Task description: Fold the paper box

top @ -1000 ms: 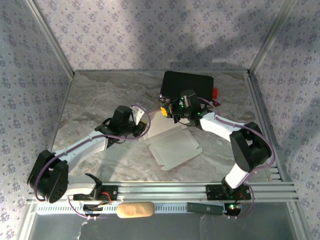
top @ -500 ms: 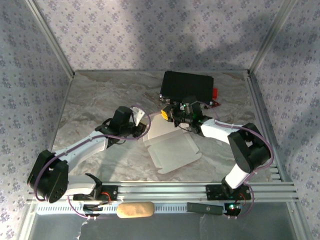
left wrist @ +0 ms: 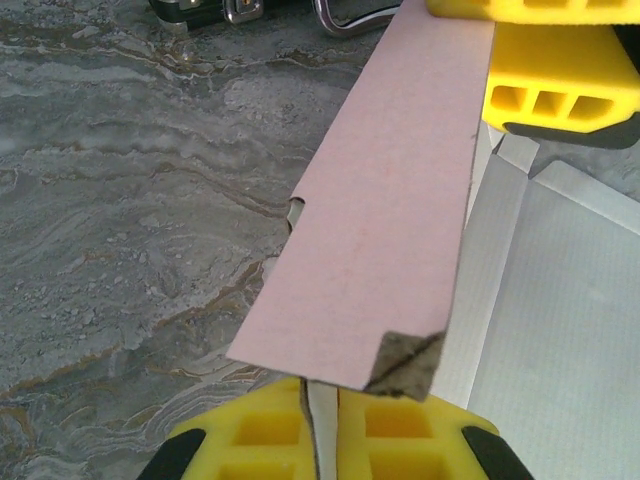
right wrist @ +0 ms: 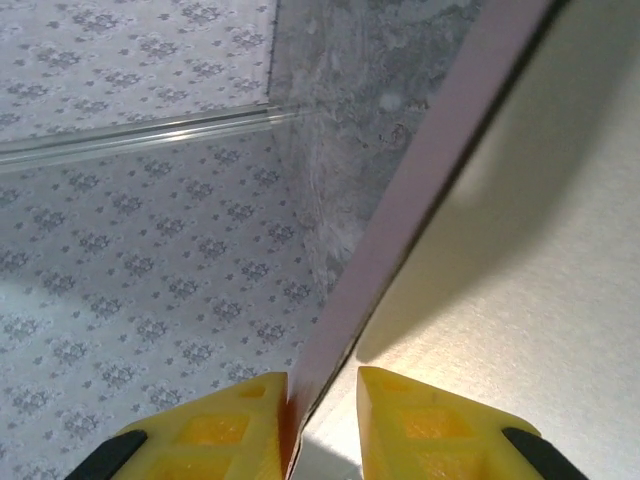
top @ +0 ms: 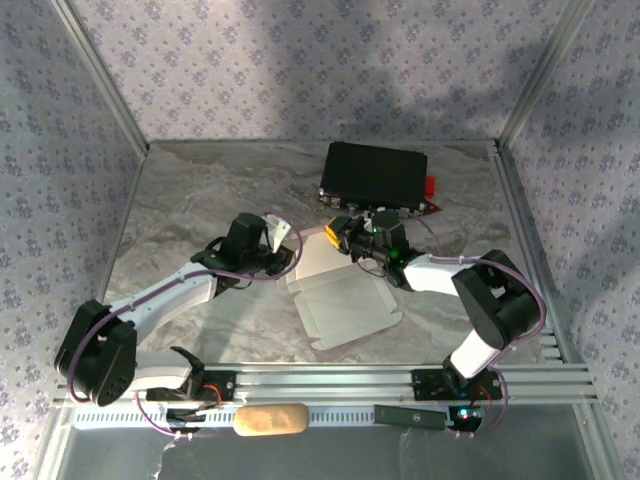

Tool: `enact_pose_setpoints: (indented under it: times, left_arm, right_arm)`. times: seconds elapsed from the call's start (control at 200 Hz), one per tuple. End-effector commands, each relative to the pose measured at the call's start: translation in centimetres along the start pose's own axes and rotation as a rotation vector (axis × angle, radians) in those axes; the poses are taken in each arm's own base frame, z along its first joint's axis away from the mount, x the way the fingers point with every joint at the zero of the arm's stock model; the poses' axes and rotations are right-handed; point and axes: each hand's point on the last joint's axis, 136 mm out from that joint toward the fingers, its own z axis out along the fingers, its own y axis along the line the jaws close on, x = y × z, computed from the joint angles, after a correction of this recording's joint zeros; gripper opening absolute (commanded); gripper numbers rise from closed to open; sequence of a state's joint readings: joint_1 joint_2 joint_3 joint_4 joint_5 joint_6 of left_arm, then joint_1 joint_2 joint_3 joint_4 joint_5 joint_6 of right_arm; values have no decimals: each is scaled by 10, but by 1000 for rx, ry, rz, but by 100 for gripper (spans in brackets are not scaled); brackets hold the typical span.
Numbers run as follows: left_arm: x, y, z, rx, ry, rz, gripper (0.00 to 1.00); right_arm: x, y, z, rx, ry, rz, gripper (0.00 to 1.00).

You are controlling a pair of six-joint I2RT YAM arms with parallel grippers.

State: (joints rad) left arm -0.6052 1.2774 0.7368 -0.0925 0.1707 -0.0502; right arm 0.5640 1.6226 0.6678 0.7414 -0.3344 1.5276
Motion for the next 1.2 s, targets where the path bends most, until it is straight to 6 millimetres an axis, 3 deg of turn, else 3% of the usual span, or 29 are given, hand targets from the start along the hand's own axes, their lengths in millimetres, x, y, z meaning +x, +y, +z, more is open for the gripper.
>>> enact_pose_setpoints:
  times: [0.0,0.105,0.21,0.435,0.495,0.53,0.63,0.825,1.009,1.194]
  left_arm:
    - [-35,0,-13,-22,-120,52,0]
    - [-33,1,-10,-24,-117,51,0]
    - [-33,1,-10,-23,-123,52,0]
    - [-33,-3,-17,-29,-120,96,0]
    - [-34,-4,-18,-36,-122,109,0]
    - [-33,-5,-18,-39,-121,115,0]
    - [-34,-7,-16,-43,-121,133,0]
    - [-37,-10,-14,-45,-124,143,0]
    - [-38,-12,-15,-43,-118,152,0]
    - [-38,-13,-15,-40,-121,152,0]
  right_arm:
    - [-6,-60,-5,163,-51,0,24]
    - [-4,-72,-3,174,-43,19,20]
    - [-5,-67,-1,142,-41,51,20]
    - [-19,-21,-19,165,-52,90,27]
    - [-22,-10,-29,244,-60,72,39]
    - [-23,-5,-33,295,-56,61,40]
    - [-21,-3,-42,400,-27,86,40]
    - [-28,-9,-40,364,-25,184,40]
    - [-34,-2,-36,322,-36,202,38]
    - [-33,4,-31,308,-38,214,28]
